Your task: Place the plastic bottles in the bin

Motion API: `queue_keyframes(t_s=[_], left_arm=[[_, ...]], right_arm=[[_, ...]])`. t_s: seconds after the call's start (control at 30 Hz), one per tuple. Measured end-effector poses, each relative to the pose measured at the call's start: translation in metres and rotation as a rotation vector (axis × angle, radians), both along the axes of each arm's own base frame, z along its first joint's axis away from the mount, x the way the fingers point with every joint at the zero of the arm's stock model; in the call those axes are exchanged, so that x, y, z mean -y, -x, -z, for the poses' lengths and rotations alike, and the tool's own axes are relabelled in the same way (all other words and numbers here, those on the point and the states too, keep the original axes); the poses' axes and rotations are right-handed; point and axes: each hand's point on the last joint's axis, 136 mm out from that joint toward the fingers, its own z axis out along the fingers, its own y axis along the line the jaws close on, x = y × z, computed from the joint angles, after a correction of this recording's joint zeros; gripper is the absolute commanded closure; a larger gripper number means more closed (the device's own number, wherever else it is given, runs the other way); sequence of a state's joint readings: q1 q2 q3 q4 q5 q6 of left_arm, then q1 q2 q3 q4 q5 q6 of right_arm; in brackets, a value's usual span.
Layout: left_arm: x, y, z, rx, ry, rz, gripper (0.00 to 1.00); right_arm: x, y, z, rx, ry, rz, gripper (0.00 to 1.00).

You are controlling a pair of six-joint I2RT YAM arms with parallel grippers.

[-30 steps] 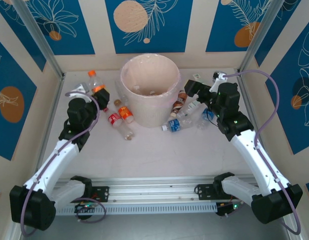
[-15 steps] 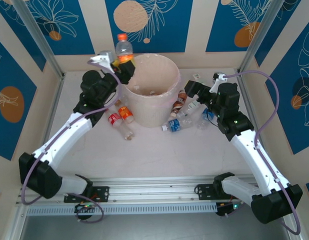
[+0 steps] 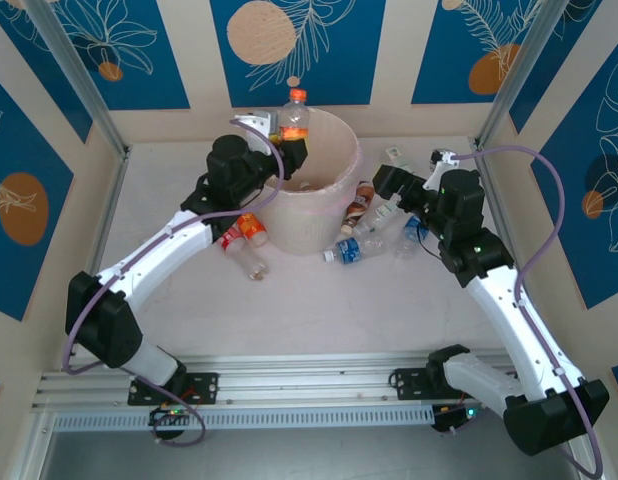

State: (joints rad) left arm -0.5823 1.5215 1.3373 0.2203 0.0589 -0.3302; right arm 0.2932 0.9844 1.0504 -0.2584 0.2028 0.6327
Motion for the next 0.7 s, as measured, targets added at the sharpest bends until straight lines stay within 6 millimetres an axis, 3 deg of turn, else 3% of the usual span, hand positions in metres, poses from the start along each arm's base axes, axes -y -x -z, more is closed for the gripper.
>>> queue_keyframes(t_s=[0.7], left_arm=[[0.023,0.009,0.048,-0.092,-0.091,0.125,0.30]], right_arm=[[0.005,-0.001,0.008,-0.029,0.007,0.018,0.00]])
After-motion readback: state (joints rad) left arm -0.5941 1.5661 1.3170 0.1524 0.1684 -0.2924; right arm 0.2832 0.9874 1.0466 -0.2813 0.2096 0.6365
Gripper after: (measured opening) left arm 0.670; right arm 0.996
